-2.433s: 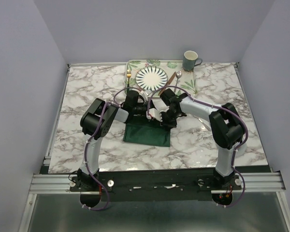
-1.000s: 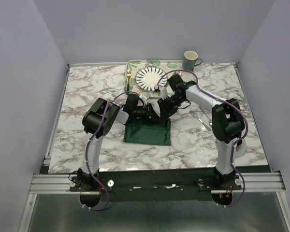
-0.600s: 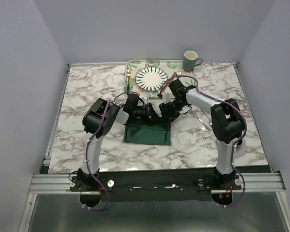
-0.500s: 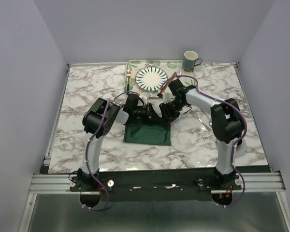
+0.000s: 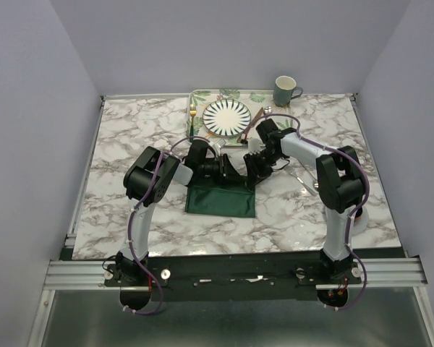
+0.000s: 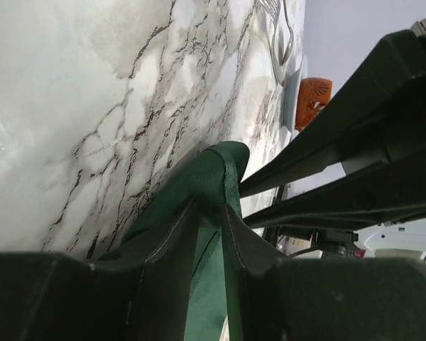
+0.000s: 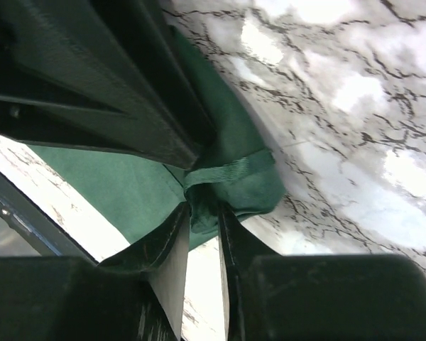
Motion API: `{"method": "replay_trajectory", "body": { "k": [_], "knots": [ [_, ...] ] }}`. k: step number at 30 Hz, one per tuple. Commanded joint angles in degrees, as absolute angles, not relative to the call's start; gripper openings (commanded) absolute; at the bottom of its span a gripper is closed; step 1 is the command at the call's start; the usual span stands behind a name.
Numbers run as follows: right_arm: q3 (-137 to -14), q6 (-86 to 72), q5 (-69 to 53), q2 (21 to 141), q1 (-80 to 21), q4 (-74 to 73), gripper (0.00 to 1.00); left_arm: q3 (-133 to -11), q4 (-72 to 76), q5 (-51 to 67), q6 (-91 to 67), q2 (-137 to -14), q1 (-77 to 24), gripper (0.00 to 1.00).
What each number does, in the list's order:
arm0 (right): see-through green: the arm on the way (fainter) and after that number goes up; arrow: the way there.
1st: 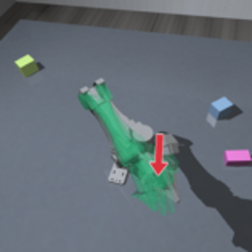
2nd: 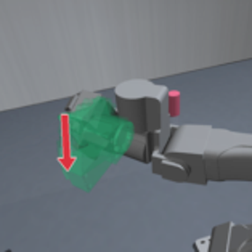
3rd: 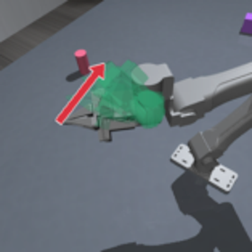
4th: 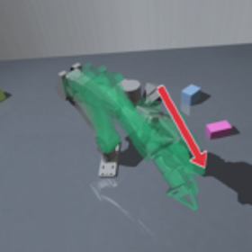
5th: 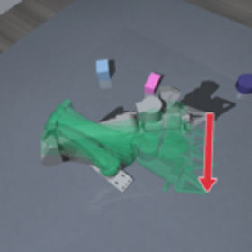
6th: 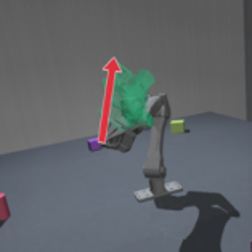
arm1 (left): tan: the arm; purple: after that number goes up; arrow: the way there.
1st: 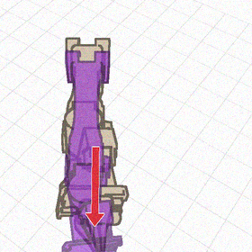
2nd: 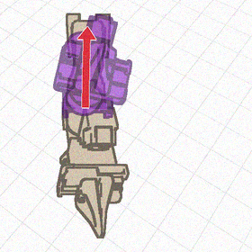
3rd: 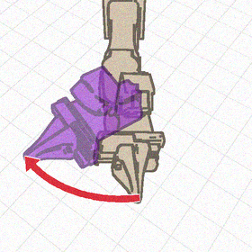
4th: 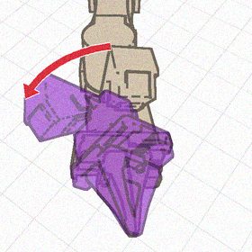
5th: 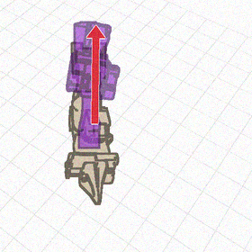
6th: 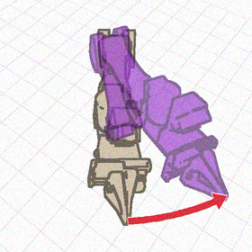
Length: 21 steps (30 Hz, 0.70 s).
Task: Fold the napkin into a case and place the utensils inside
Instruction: Smooth out the 2/3-rectangle-folded napkin at the center of the board.
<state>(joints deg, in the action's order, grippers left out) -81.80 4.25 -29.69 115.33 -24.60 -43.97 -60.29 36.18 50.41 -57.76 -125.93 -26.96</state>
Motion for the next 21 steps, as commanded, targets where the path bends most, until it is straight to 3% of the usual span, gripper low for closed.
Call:
{"method": "replay_trajectory", "body": {
  "k": [1, 5, 12, 13, 17, 21],
  "knots": [
    [-81.0, 3.9, -31.3, 116.8, -24.0, -44.0, 0.22, -58.5, 30.8, 45.7, -54.8, -129.6, -26.7, 0.37],
    [-80.3, 3.3, -32.0, 116.0, -23.1, -44.3, 0.01, -58.1, 31.6, 45.8, -55.3, -129.3, -26.6, 0.4],
    [-79.1, 3.7, -34.2, 114.0, -20.9, -45.6, 0.01, -57.7, 32.5, 45.7, -55.7, -129.3, -26.6, 0.41],
    [-79.0, 3.4, -36.0, 113.9, -20.9, -45.7, 0.03, -57.7, 32.6, 45.8, -55.6, -129.3, -26.6, 0.41],
    [-79.0, 0.2, -39.0, 112.9, -20.9, -42.7, 0.35, -57.7, 32.6, 45.7, -55.6, -129.3, -26.7, 0.41],
    [-80.7, -3.0, -40.1, 114.5, -21.0, -42.1, 0.41, -57.7, 32.2, 45.5, -55.4, -129.2, -26.6, 0.37]
  ]
}}
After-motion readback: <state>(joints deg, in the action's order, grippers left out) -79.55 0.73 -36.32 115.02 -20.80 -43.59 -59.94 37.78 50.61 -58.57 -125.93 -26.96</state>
